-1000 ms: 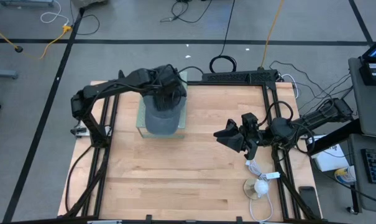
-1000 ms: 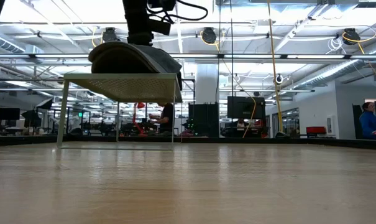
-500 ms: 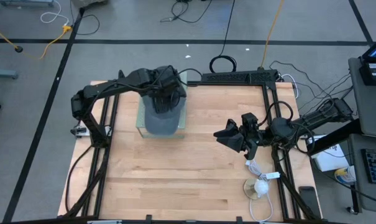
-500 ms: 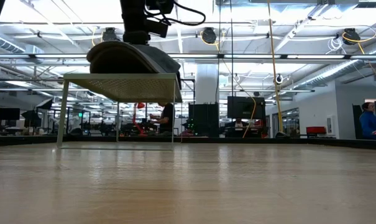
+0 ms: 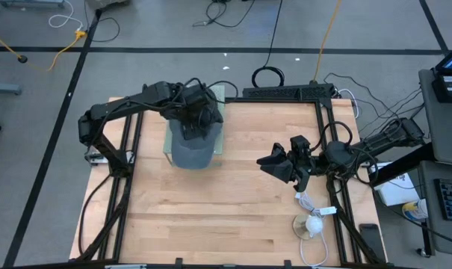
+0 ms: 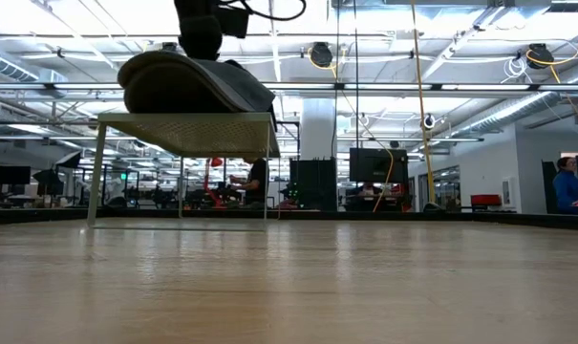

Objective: Pick & Place hat
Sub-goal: Stack the black cap on the black cap on the shelf, then return to Home Position

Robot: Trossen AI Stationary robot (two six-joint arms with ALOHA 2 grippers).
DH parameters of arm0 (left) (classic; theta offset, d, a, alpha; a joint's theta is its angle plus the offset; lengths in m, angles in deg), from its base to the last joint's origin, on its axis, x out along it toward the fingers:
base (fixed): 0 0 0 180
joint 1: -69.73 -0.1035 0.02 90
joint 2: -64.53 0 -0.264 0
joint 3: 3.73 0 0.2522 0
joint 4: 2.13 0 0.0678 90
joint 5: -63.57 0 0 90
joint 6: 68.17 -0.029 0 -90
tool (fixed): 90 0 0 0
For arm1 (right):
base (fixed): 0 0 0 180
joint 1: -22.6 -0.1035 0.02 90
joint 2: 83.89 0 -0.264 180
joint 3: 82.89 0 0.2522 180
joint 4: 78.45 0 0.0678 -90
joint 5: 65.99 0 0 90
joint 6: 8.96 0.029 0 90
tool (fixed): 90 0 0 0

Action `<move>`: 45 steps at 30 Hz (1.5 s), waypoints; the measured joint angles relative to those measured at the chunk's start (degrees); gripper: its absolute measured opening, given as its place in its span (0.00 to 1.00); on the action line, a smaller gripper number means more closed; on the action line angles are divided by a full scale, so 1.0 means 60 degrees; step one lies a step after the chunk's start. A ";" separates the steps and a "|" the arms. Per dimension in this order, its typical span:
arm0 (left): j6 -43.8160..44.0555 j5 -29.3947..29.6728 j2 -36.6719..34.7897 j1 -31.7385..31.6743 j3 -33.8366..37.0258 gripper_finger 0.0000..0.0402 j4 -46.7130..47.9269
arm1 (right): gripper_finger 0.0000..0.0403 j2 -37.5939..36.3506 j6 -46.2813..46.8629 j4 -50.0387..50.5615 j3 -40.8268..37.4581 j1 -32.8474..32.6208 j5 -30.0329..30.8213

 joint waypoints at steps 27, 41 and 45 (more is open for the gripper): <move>0.0264 -0.2283 -0.1169 -0.0021 -0.0127 0.63 0.0138 | 0.35 0.0000 0.0000 -0.0005 0.0000 0.0000 0.0011; 0.2439 -0.3098 -0.2916 0.0180 -0.0118 0.63 -0.0326 | 0.35 0.0000 -0.0928 0.0004 0.0000 0.0000 0.0029; 0.2352 -0.3244 -0.3961 0.0554 0.0155 0.64 -0.1356 | 0.35 0.0000 -0.1358 0.0067 0.0000 0.0000 0.0029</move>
